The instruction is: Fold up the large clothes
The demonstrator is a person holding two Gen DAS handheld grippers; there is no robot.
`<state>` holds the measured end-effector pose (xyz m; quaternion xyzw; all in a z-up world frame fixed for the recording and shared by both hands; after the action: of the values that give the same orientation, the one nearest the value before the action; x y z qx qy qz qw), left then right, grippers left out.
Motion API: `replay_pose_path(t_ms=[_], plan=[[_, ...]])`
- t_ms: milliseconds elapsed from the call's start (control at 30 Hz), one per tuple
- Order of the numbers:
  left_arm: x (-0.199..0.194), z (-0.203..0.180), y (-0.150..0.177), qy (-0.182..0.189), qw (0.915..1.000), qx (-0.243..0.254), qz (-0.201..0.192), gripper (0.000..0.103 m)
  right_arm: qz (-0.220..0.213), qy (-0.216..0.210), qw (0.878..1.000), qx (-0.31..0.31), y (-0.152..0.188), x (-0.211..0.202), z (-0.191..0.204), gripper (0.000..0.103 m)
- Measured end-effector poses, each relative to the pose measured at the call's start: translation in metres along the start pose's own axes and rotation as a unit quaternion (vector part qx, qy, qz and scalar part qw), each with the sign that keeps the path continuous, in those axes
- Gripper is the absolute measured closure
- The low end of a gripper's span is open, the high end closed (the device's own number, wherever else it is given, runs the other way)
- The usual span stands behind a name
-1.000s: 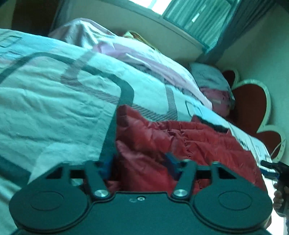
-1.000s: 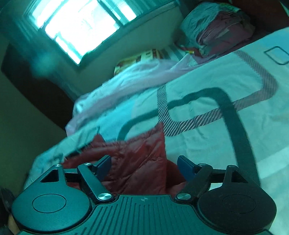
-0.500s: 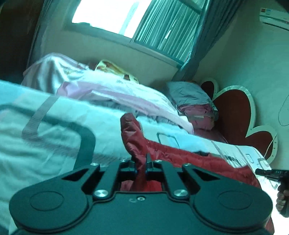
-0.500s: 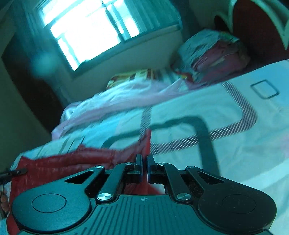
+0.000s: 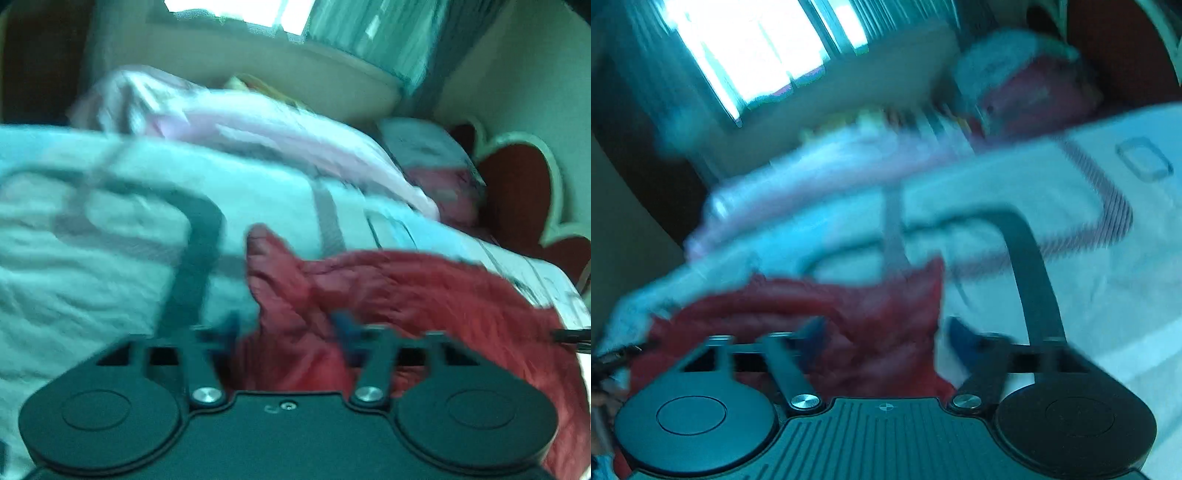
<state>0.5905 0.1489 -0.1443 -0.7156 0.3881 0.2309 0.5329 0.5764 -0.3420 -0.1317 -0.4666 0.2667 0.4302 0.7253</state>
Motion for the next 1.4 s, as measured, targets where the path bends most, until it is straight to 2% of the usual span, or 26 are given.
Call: replay_pose_path(t_ms=[33, 67, 167, 200, 267, 333, 367, 400, 433, 467, 500, 533, 567, 633, 667, 700, 733, 833, 933, 1000, 1067, 1133, 1200, 1267, 1300, 1400], plan=[[-0.002, -0.002, -0.001, -0.004, 0.9999, 0.007, -0.007, 0.094, 0.003, -0.006, 1.000, -0.005, 0.001, 0.006, 0.002, 0.093], [-0.008, -0.005, -0.001, -0.008, 0.9996, 0.016, -0.023, 0.095, -0.013, -0.003, 1.000, -0.015, 0.002, 0.005, 0.006, 0.097], [-0.022, -0.001, -0.004, -0.016, 0.9974, 0.009, -0.069, 0.098, -0.065, -0.005, 0.997, -0.029, -0.002, -0.008, 0.016, 0.097], [-0.019, 0.001, -0.005, -0.024, 0.9974, 0.005, -0.067, 0.098, -0.070, -0.001, 0.997, -0.034, -0.002, -0.006, 0.018, 0.097], [-0.004, 0.004, -0.005, -0.030, 0.9984, -0.002, -0.048, 0.098, -0.048, 0.026, 0.997, -0.045, -0.002, 0.011, 0.019, 0.097], [0.007, 0.004, -0.002, -0.040, 0.9989, -0.003, -0.025, 0.083, -0.005, 0.047, 0.998, -0.042, 0.001, 0.032, 0.012, 0.097], [0.008, 0.006, -0.003, -0.049, 0.9984, -0.005, -0.028, 0.078, -0.003, 0.044, 0.998, -0.035, 0.002, 0.034, 0.010, 0.096], [0.005, 0.007, -0.004, -0.063, 0.9975, -0.009, -0.031, 0.067, -0.002, 0.046, 0.999, -0.024, 0.001, 0.030, 0.007, 0.095], [-0.001, 0.006, -0.002, -0.079, 0.9961, -0.013, -0.038, 0.048, -0.009, 0.058, 0.998, -0.012, 0.000, 0.023, 0.007, 0.084], [-0.012, 0.004, 0.001, -0.095, 0.9939, -0.013, -0.054, 0.039, -0.028, 0.079, 0.996, -0.009, 0.000, 0.011, 0.007, 0.070], [-0.027, 0.002, 0.006, -0.104, 0.9914, -0.007, -0.079, 0.025, -0.062, 0.100, 0.993, -0.015, 0.004, -0.006, 0.009, 0.031], [-0.043, -0.002, 0.012, -0.109, 0.9895, 0.000, -0.095, 0.024, -0.099, 0.098, 0.990, -0.024, 0.011, -0.024, 0.012, 0.013], [-0.056, -0.007, 0.020, -0.105, 0.9889, 0.006, -0.105, 0.025, -0.111, 0.082, 0.990, -0.030, 0.019, -0.038, 0.015, 0.013], [-0.073, -0.028, 0.034, -0.076, 0.9917, 0.025, -0.101, 0.033, -0.105, 0.052, 0.992, -0.049, 0.039, -0.055, 0.028, 0.016], [-0.079, -0.045, 0.043, -0.058, 0.9925, 0.047, -0.097, 0.034, -0.099, 0.043, 0.992, -0.063, 0.050, -0.057, 0.040, 0.023], [-0.085, -0.068, 0.054, -0.043, 0.9914, 0.076, -0.098, 0.034, -0.089, 0.029, 0.992, -0.082, 0.063, -0.058, 0.053, 0.044], [-0.089, -0.087, 0.065, -0.034, 0.9902, 0.092, -0.099, 0.034, -0.080, 0.016, 0.991, -0.105, 0.079, -0.058, 0.071, 0.055], [-0.079, -0.137, 0.100, -0.006, 0.9881, 0.135, -0.073, 0.033, -0.062, -0.028, 0.985, -0.157, 0.113, -0.049, 0.120, 0.056], [-0.064, -0.156, 0.126, -0.033, 0.9810, 0.181, -0.061, 0.033, -0.051, -0.029, 0.968, -0.245, 0.146, -0.031, 0.157, 0.056], [-0.066, -0.137, 0.131, -0.061, 0.9794, 0.179, -0.071, 0.032, -0.045, 0.003, 0.960, -0.275, 0.156, -0.022, 0.150, 0.056], [-0.076, -0.107, 0.129, -0.095, 0.9812, 0.150, -0.076, 0.032, -0.052, 0.042, 0.975, -0.210, 0.145, -0.028, 0.109, 0.056], [-0.084, -0.067, 0.127, -0.145, 0.9789, 0.123, -0.076, 0.019, -0.056, 0.078, 0.987, -0.130, 0.133, -0.038, 0.067, 0.058], [-0.099, -0.037, 0.124, -0.152, 0.9829, 0.076, -0.072, 0.021, -0.064, 0.074, 0.992, -0.076, 0.130, -0.059, 0.042, 0.057], [-0.124, -0.022, 0.128, -0.163, 0.9817, 0.033, -0.093, 0.018, -0.079, 0.047, 0.995, -0.022, 0.134, -0.087, 0.025, 0.029], [-0.136, -0.015, 0.134, -0.151, 0.9836, 0.008, -0.098, 0.015, -0.091, 0.030, 0.995, 0.000, 0.140, -0.101, 0.019, 0.006], [-0.163, 0.003, 0.164, -0.098, 0.9857, -0.097, -0.096, 0.017, -0.092, -0.024, 0.992, 0.088, 0.164, -0.127, -0.005, 0.003]])
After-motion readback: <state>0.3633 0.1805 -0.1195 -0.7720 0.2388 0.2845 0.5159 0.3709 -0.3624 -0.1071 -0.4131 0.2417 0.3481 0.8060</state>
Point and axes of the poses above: each gripper's, at about its wrist camera, not at the fingertips, and x roughly the way its jaws point, z to its left, y to its underside, the point moved 2 cm from there along x, roughly the way its jaws point, and after that the axes turned 6 degrees about z, right-handed, at the moved point
